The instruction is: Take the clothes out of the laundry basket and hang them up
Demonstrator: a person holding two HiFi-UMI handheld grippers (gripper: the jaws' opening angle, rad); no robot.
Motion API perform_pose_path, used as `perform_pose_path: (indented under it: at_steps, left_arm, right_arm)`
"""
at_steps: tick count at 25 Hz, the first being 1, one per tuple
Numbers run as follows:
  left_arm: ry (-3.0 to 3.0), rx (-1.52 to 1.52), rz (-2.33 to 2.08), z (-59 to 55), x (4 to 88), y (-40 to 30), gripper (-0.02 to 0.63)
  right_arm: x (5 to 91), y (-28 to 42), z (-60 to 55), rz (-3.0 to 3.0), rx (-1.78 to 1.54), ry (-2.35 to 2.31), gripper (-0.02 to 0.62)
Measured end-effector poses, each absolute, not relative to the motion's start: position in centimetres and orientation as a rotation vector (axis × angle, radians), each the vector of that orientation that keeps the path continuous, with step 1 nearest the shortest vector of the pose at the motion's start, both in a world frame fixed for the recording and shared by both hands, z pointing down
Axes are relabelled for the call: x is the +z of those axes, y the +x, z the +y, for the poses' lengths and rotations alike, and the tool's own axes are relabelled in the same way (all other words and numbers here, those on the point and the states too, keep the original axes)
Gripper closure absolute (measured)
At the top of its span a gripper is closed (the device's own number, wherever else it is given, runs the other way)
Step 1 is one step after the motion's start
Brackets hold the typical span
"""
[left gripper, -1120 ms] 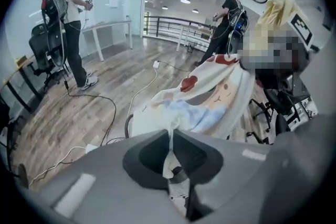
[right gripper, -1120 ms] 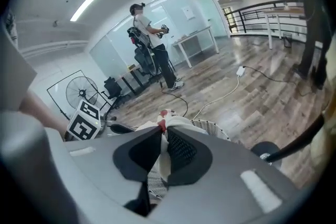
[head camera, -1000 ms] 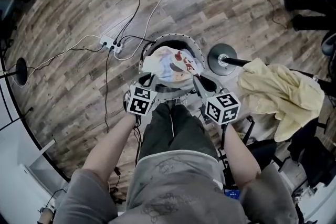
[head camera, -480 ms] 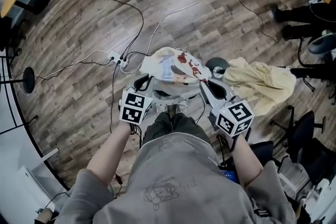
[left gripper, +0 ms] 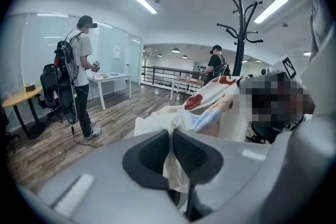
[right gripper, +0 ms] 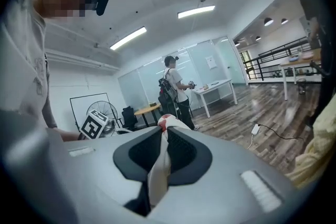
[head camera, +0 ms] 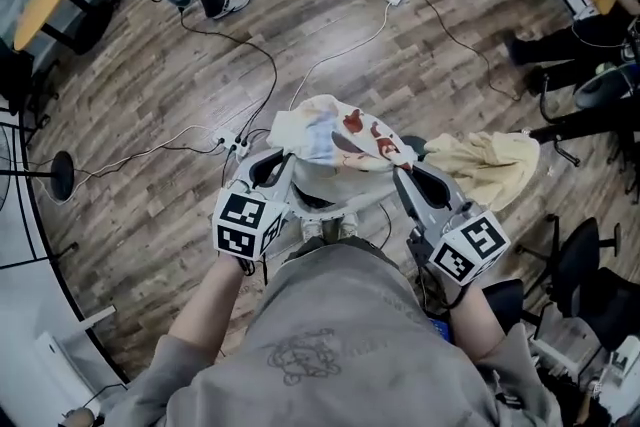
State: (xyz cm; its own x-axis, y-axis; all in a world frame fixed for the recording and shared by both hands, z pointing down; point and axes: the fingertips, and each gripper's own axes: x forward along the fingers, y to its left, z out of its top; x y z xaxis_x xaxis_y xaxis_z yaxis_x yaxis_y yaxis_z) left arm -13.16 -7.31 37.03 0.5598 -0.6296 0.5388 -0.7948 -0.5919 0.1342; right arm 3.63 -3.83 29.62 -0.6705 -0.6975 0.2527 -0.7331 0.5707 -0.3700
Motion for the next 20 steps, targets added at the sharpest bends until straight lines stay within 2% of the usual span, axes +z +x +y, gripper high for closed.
perform_pose_path:
  at_steps: [13, 20]
  left_arm:
    - [2.599, 0.552, -1.11, -8.8, 29.0, -12.4, 0.577]
    - [2.782, 0.409, -0.993, -10.0, 22.3, -9.1, 0.577]
  right_arm:
    - [22.6, 4.0, -2.8, -2.763, 0.59, 1.365, 0.548]
    - [15.5, 6.6, -1.6, -2.819, 0.362, 1.514, 0.548]
